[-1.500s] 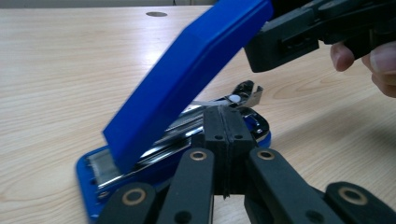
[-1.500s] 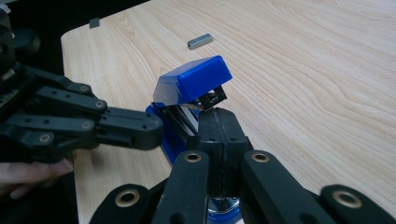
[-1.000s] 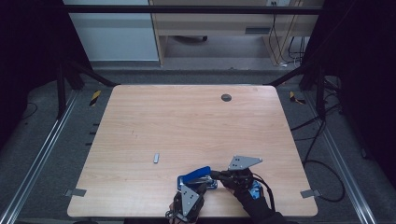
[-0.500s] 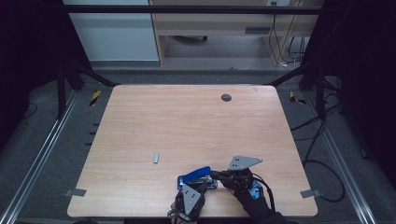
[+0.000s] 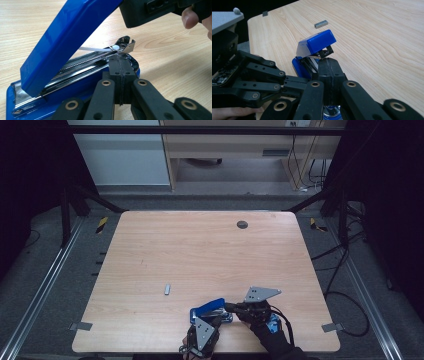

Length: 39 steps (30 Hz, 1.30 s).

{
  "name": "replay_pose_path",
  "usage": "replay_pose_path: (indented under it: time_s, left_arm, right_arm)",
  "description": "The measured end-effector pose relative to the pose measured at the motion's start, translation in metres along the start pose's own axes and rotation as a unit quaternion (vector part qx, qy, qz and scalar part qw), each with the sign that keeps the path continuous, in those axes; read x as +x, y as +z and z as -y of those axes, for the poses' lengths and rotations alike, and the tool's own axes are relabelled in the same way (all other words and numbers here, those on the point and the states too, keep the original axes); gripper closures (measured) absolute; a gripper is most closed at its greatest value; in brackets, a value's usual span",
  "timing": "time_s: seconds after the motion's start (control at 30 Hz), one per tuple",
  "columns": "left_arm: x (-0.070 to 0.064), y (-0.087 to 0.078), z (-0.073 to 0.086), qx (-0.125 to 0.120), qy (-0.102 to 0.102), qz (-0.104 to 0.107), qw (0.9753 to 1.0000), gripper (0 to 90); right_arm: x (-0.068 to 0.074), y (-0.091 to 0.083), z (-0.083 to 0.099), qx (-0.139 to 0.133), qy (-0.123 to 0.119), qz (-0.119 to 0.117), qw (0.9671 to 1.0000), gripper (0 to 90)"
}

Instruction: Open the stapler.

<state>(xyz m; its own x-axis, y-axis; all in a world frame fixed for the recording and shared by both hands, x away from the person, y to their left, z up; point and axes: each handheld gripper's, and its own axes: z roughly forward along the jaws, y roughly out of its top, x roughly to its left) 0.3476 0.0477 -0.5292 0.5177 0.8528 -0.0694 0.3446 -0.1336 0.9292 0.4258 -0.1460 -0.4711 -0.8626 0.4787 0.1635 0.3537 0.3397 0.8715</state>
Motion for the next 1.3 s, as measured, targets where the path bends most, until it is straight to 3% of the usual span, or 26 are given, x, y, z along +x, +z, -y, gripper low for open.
replay_pose_path:
  time_s: [1.3]
  left_arm:
    - [-0.001,0.000,0.000,0.000,0.004,-0.005,1.0000,89.8]
  right_arm:
    - [0.009,0.013,-0.023,-0.031,-0.020,-0.034,0.9988,90.0]
